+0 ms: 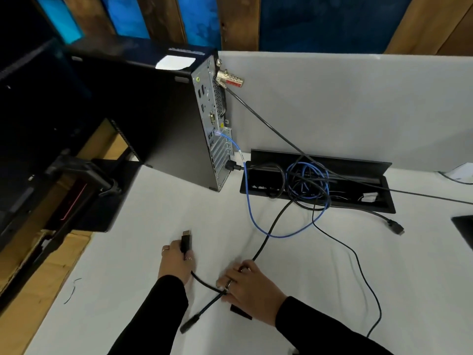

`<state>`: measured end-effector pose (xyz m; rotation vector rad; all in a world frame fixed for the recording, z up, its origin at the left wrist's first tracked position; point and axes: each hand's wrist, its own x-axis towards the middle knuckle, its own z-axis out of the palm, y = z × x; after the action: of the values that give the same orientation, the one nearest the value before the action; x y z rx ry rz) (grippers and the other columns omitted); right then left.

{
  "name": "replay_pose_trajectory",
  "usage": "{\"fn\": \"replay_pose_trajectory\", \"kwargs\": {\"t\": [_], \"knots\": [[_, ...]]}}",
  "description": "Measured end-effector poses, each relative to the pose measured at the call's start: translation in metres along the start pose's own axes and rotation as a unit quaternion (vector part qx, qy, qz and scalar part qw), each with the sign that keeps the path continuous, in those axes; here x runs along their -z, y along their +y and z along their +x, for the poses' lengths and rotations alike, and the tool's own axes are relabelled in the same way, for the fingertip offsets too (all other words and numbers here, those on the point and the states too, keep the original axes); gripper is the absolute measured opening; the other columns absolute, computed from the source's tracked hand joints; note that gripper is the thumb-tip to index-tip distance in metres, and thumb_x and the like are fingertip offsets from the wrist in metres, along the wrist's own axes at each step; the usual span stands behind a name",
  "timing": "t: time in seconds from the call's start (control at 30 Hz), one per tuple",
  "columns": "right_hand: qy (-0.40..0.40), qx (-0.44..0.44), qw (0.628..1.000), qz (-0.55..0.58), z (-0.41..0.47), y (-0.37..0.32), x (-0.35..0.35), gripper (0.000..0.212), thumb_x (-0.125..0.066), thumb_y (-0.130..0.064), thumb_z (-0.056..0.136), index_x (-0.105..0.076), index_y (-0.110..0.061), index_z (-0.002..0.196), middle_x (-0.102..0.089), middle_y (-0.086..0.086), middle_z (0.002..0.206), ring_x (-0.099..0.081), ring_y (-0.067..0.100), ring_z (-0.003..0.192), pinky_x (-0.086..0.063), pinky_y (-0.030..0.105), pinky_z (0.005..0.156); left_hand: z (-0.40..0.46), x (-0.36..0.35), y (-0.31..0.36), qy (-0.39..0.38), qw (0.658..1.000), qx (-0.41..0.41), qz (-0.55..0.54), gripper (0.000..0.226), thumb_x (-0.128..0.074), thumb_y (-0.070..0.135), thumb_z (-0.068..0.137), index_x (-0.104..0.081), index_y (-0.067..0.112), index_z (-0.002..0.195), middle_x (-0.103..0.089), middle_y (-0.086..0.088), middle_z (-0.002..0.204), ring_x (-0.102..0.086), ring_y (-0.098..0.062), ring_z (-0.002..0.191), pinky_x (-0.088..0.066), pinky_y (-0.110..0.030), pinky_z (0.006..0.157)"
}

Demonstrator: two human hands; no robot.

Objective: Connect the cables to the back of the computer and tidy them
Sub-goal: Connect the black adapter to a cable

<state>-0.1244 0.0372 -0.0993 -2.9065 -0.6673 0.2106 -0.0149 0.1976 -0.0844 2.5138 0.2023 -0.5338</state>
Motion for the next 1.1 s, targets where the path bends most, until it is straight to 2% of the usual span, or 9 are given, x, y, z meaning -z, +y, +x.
{"fn": "replay_pose_trajectory", "kwargs": {"t": [0.07, 0.2, 0.3, 0.43, 0.53, 0.67, 0.87, 1.0, 1.1], "knots": [[0.035, 0.026, 0.999, -0.025, -0.006, 0.0, 0.006, 0.012, -0.048, -0.036, 0.084, -0.056, -0.034, 0.092, -0.06, -0.016, 0.082, -0.058, 0.008, 0.079, -0.029, 0.027, 0.077, -0.003, 0.006, 0.001, -0.005, 0.997, -0.021, -0.075, 0.028, -0.048, -0.002, 0.088, -0.049, 0.004, 0.115, -0.053, -0.025, 0.112, -0.061, -0.032, 0.08, -0.052, -0.038, 0.076], [0.104, 0.016, 0.993, -0.045, -0.014, 0.007, 0.031, 0.039, -0.04, -0.01, 0.067, -0.049, -0.033, 0.097, -0.051, -0.011, 0.081, -0.05, 0.011, 0.075, -0.033, 0.025, 0.072, -0.018, 0.024, 0.007, -0.037, 0.973, -0.07, -0.217, 0.027, -0.044, -0.005, 0.092, -0.046, 0.013, 0.111, -0.061, -0.01, 0.097, -0.062, -0.02, 0.051, -0.056, -0.032, 0.062], [0.149, 0.003, 0.989, 0.011, -0.019, 0.016, 0.048, 0.042, -0.036, -0.003, 0.069, -0.049, -0.025, 0.102, -0.056, -0.007, 0.085, -0.051, 0.012, 0.075, -0.032, 0.023, 0.076, -0.031, 0.038, 0.021, -0.075, 0.947, -0.083, -0.3, 0.023, -0.045, 0.0, 0.094, -0.045, 0.015, 0.112, -0.064, -0.011, 0.087, -0.063, -0.015, 0.046, -0.049, -0.016, 0.047], [0.175, -0.028, 0.98, 0.096, -0.03, 0.02, 0.071, 0.046, -0.033, 0.001, 0.072, -0.047, -0.019, 0.112, -0.045, -0.007, 0.096, -0.038, 0.008, 0.078, -0.031, 0.019, 0.077, -0.045, 0.057, 0.035, -0.106, 0.916, -0.095, -0.376, 0.03, -0.041, -0.006, 0.094, -0.044, 0.012, 0.117, -0.06, -0.017, 0.086, -0.065, -0.017, 0.049, -0.052, -0.02, 0.049], [0.181, -0.061, 0.967, 0.169, -0.039, 0.019, 0.094, 0.036, -0.031, -0.015, 0.089, -0.041, -0.029, 0.121, -0.035, -0.014, 0.091, -0.029, 0.005, 0.071, -0.032, 0.019, 0.074, -0.055, 0.068, 0.043, -0.124, 0.906, -0.123, -0.387, 0.034, -0.038, -0.005, 0.094, -0.046, 0.016, 0.12, -0.059, -0.014, 0.083, -0.066, -0.019, 0.056, -0.057, -0.029, 0.058], [0.205, -0.097, 0.934, 0.276, -0.048, 0.017, 0.128, 0.037, -0.016, -0.061, 0.091, -0.034, -0.053, 0.122, -0.037, -0.021, 0.082, -0.042, 0.003, 0.072, -0.034, 0.014, 0.066, -0.078, 0.075, 0.063, -0.116, 0.898, -0.194, -0.377, 0.027, -0.041, 0.014, 0.098, -0.048, 0.034, 0.114, -0.042, -0.011, 0.074, -0.05, -0.012, 0.056, -0.05, -0.014, 0.055], [0.291, -0.096, 0.869, 0.388, -0.046, 0.019, 0.162, 0.021, -0.029, -0.038, 0.093, -0.046, -0.051, 0.097, -0.047, -0.018, 0.073, -0.044, 0.004, 0.065, -0.034, 0.009, 0.062, -0.095, 0.076, 0.081, -0.12, 0.864, -0.291, -0.392, 0.018, -0.051, 0.05, 0.082, -0.061, 0.051, 0.097, -0.044, 0.014, 0.065, -0.037, -0.004, 0.057, -0.039, -0.021, 0.053], [0.277, -0.1, 0.837, 0.461, -0.046, 0.013, 0.175, 0.021, -0.029, -0.052, 0.09, -0.043, -0.06, 0.102, -0.048, -0.02, 0.07, -0.044, 0.0, 0.064, -0.034, 0.01, 0.063, -0.1, 0.077, 0.088, -0.104, 0.853, -0.333, -0.387, 0.036, -0.053, 0.071, 0.071, -0.06, 0.051, 0.1, -0.048, 0.016, 0.067, -0.038, -0.006, 0.057, -0.039, -0.025, 0.054], [0.271, -0.121, 0.827, 0.477, -0.045, 0.013, 0.171, 0.021, -0.028, -0.065, 0.085, -0.045, -0.061, 0.097, -0.037, -0.007, 0.065, -0.034, 0.006, 0.058, -0.033, 0.028, 0.059, -0.107, 0.08, 0.094, -0.082, 0.846, -0.375, -0.37, 0.033, -0.048, 0.069, 0.076, -0.059, 0.051, 0.101, -0.057, 0.025, 0.077, -0.047, 0.003, 0.063, -0.042, -0.015, 0.062]]}}
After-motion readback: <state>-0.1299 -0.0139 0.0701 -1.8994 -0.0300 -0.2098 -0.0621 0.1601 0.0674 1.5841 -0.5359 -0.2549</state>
